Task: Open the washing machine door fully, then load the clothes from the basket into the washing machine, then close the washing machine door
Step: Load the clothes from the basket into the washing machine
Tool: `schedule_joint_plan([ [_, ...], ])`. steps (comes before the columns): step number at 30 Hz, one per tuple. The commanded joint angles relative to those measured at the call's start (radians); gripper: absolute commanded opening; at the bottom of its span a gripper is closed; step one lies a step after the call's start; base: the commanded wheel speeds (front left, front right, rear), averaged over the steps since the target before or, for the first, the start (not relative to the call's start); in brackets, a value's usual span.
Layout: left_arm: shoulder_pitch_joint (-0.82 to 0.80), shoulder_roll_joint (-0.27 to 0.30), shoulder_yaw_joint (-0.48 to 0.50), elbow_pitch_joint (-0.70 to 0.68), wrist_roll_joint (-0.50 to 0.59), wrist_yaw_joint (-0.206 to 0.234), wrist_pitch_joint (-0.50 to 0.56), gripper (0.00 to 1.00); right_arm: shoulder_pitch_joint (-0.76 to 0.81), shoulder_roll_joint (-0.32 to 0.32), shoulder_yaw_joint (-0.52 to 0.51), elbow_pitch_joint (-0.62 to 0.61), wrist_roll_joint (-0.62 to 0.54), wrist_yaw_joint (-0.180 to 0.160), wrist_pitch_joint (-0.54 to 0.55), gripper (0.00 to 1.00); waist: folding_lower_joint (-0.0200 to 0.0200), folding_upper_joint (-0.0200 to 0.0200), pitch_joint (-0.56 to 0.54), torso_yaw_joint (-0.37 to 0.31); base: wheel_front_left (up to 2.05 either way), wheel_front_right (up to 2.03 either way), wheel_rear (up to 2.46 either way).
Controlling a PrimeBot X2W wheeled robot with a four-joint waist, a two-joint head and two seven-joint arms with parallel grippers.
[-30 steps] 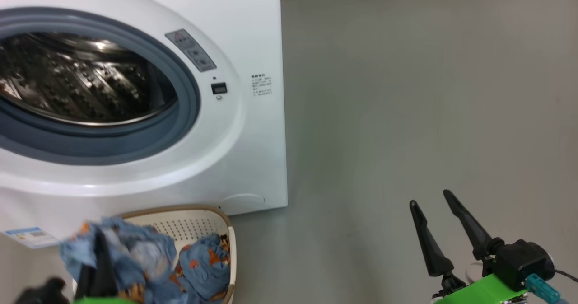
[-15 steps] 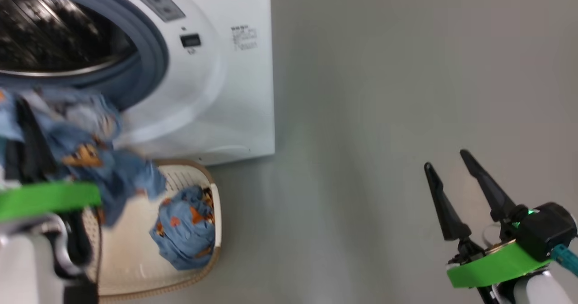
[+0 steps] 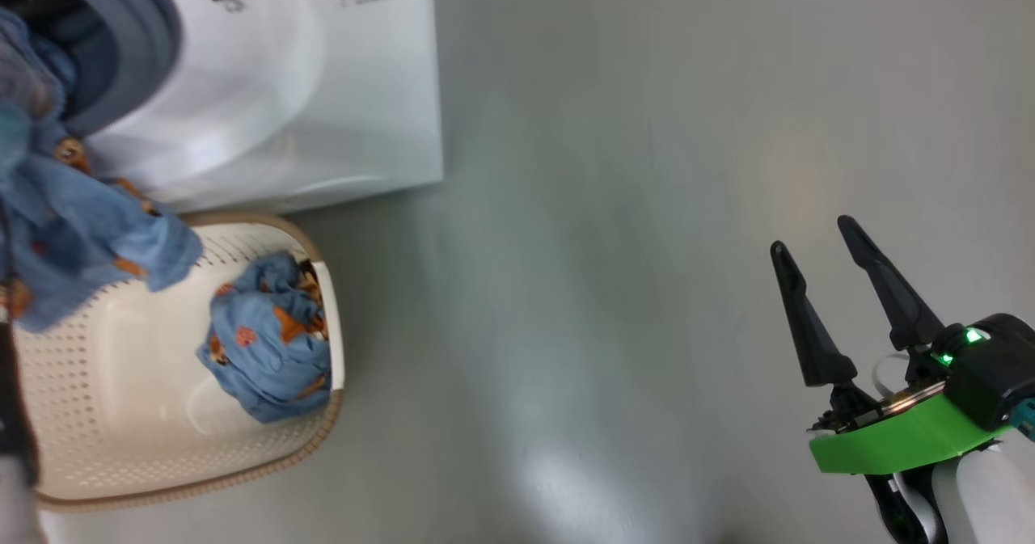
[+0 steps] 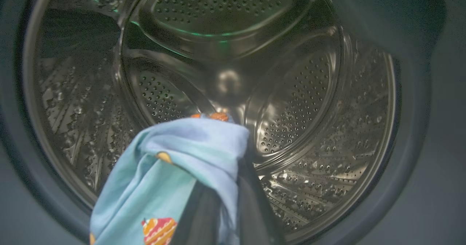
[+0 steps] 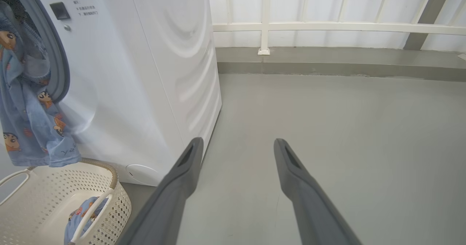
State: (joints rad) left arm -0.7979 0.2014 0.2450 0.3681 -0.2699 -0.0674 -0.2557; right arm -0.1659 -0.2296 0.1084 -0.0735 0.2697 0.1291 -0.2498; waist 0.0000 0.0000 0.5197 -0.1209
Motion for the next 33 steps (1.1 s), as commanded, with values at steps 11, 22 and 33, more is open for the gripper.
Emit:
schedule_joint_plan([
  [11,-0.363,0.182,-0.051,0.211,0.061,-0.021,0.045,0.0,-0.039,-0.017,0.018,-0.046,0.036,0.002,-0.012,1.0,0.0,0.0,0.19,-0.067,0.0,0.0,0.0],
  [22,-0.648,0.274,-0.113,0.394,0.111,-0.018,0.057,0.0,-0.075,-0.014,0.025,-0.06,0.048,0.002,-0.012,1.0,0.0,0.0,0.277,-0.091,0.0,0.0,0.0],
  [33,-0.776,0.309,-0.144,0.498,0.136,-0.001,0.008,0.0,-0.092,-0.007,0.033,-0.055,0.053,0.002,-0.012,1.0,0.0,0.0,0.297,-0.107,0.0,0.0,0.0],
])
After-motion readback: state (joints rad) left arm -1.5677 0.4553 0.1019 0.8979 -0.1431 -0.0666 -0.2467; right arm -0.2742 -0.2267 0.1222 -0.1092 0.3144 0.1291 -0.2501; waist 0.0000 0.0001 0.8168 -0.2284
